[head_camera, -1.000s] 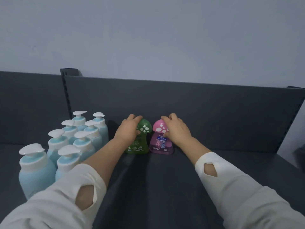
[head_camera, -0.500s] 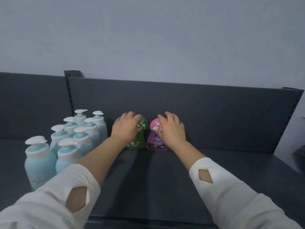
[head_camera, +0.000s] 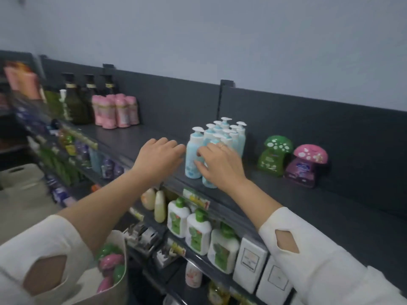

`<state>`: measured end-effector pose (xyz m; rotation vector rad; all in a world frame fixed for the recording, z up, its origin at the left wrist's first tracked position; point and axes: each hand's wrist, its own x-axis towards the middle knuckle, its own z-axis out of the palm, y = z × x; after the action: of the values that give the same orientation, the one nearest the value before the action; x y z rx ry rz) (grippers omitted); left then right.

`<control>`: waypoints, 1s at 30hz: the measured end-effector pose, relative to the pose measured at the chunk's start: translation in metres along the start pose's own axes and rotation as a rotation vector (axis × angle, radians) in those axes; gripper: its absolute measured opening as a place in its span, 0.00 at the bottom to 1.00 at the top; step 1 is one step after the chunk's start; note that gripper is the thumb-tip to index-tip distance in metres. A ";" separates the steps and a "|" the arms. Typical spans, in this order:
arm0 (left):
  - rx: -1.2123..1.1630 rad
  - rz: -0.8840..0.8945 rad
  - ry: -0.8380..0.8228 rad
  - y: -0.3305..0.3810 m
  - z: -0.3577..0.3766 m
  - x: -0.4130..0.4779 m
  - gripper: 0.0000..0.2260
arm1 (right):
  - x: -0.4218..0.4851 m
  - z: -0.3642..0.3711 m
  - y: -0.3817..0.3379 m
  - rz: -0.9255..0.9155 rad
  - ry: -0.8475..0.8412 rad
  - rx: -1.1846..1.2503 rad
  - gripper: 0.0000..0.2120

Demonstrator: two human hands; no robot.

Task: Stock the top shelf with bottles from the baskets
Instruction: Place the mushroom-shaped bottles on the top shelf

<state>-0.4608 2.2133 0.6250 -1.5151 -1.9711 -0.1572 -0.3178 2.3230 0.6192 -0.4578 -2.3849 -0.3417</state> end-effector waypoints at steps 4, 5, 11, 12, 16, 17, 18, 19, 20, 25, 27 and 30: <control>0.044 -0.194 -0.144 -0.081 0.003 -0.082 0.08 | 0.031 0.037 -0.093 -0.199 -0.070 0.081 0.16; 0.061 -0.236 -0.165 -0.098 0.005 -0.100 0.08 | 0.035 0.046 -0.112 -0.235 -0.092 0.083 0.16; 0.111 -0.426 -0.416 -0.197 0.035 -0.211 0.13 | 0.056 0.126 -0.230 -0.363 -0.362 0.194 0.13; 0.107 -0.446 -0.446 -0.208 0.043 -0.225 0.14 | 0.057 0.142 -0.243 -0.361 -0.414 0.201 0.14; -0.017 -0.521 -0.687 -0.235 0.091 -0.272 0.16 | 0.050 0.201 -0.277 -0.323 -0.612 0.253 0.15; -0.048 -0.529 -0.727 -0.237 0.102 -0.282 0.16 | 0.045 0.216 -0.282 -0.318 -0.669 0.265 0.16; -0.068 -0.534 -0.752 -0.239 0.115 -0.292 0.17 | 0.041 0.230 -0.286 -0.316 -0.717 0.273 0.16; -0.082 -0.540 -0.763 -0.241 0.127 -0.300 0.17 | 0.037 0.244 -0.289 -0.314 -0.760 0.280 0.17; -0.090 -0.547 -0.771 -0.241 0.139 -0.308 0.17 | 0.033 0.257 -0.292 -0.306 -0.795 0.295 0.18; -0.180 -0.620 -0.871 -0.242 0.204 -0.335 0.17 | 0.014 0.332 -0.306 -0.294 -0.934 0.363 0.18; -0.235 -0.663 -0.927 -0.242 0.232 -0.343 0.20 | 0.006 0.368 -0.311 -0.301 -0.999 0.379 0.18; -0.271 -0.690 -0.996 -0.243 0.278 -0.354 0.21 | -0.003 0.422 -0.320 -0.292 -1.071 0.366 0.18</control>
<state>-0.7475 1.9682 0.2794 -1.0522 -3.3458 0.0778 -0.6883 2.1844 0.2673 -0.1001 -3.4641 0.3205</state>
